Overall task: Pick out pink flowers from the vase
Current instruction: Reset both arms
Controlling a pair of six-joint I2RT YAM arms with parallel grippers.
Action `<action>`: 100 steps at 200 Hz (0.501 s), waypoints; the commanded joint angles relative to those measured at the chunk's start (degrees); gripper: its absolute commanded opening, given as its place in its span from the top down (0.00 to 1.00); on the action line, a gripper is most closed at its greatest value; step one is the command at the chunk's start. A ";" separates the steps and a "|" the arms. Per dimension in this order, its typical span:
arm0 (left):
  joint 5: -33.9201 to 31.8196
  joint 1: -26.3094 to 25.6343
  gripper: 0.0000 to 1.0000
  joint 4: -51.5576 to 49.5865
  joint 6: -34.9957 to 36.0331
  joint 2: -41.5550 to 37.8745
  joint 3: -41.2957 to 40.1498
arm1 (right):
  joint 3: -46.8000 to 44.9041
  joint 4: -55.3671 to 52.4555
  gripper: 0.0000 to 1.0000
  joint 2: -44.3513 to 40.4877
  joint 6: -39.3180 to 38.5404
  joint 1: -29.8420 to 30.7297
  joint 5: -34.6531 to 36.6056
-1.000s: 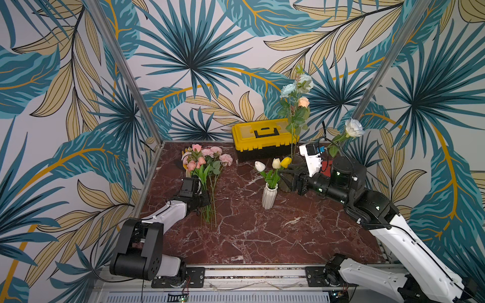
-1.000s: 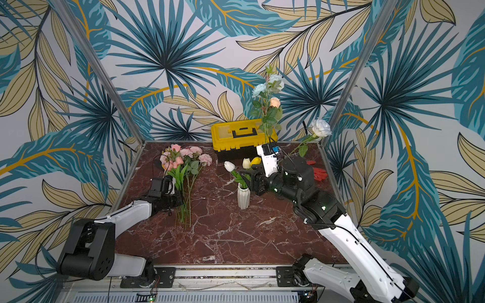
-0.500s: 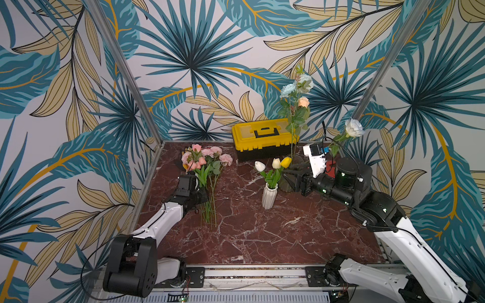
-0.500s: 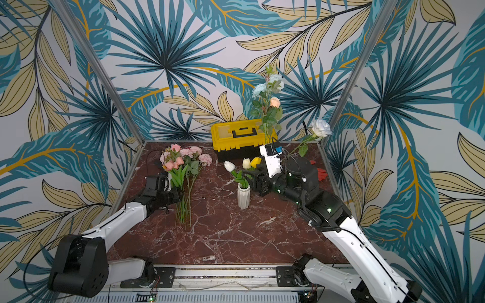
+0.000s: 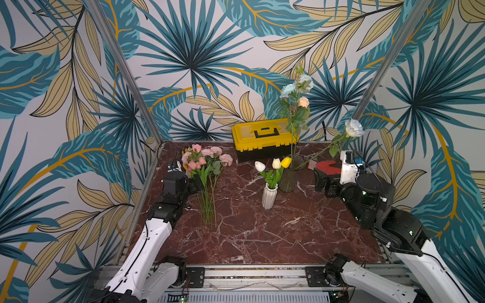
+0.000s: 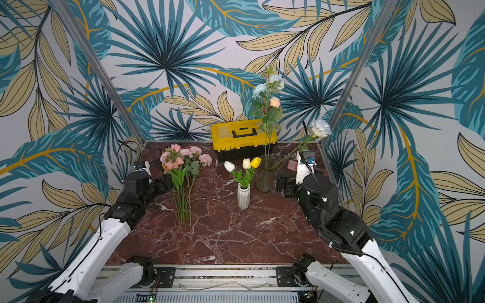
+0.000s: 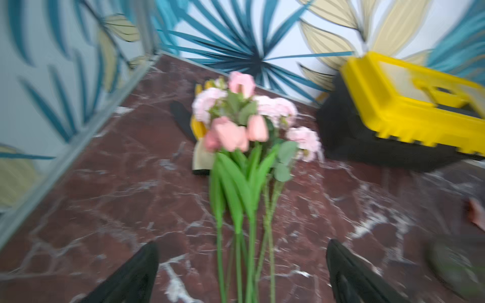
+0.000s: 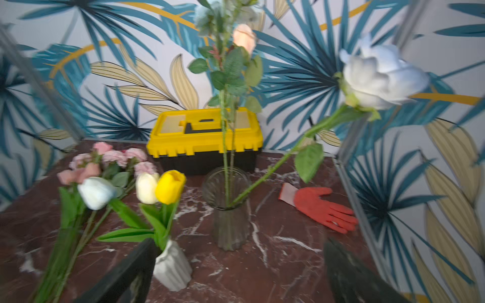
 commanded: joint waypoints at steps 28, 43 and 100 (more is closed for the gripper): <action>-4.82 7.38 0.01 30.06 13.01 6.58 -13.76 | -9.24 14.87 0.01 1.38 -10.99 -1.94 17.31; 0.65 9.69 0.01 39.80 14.11 8.33 -19.84 | -12.02 17.81 0.01 0.90 -10.72 -3.70 14.93; 6.39 12.41 0.00 41.16 11.89 18.58 -17.21 | -28.30 34.53 0.01 2.50 -8.67 -17.12 0.74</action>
